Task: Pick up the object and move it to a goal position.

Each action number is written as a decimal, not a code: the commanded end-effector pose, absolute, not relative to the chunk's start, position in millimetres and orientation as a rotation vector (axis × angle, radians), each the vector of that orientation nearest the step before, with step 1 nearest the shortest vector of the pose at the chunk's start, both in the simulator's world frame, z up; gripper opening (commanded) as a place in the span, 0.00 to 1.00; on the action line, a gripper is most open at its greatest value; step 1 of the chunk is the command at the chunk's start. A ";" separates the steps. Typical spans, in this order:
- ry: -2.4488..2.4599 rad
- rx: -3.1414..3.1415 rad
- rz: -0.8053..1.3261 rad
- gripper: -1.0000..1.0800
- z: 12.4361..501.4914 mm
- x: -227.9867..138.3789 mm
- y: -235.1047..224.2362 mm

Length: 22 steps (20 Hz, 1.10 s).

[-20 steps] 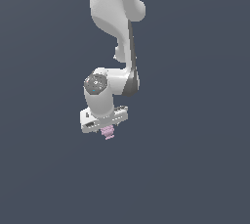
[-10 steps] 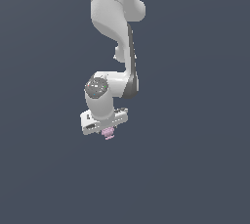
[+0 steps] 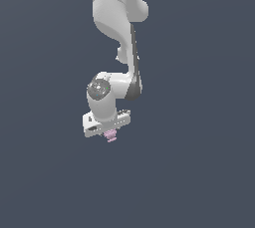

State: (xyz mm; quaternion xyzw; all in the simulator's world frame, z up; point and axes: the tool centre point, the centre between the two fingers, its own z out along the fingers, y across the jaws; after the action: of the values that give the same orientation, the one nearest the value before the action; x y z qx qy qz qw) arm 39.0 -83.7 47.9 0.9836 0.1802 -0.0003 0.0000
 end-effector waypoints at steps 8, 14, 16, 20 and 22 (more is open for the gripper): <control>0.568 3.089 0.000 0.00 78.3 36.1 -40.1; 0.568 3.089 0.000 0.00 120.7 32.5 20.0; 0.568 3.089 0.000 0.00 134.2 31.6 39.1; 0.568 3.089 0.000 0.00 157.8 31.1 72.4; 0.568 3.089 0.000 0.00 166.5 31.1 84.8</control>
State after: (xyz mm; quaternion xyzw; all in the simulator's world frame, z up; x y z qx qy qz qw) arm 31.6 75.4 159.5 0.9833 0.1817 0.0005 0.0004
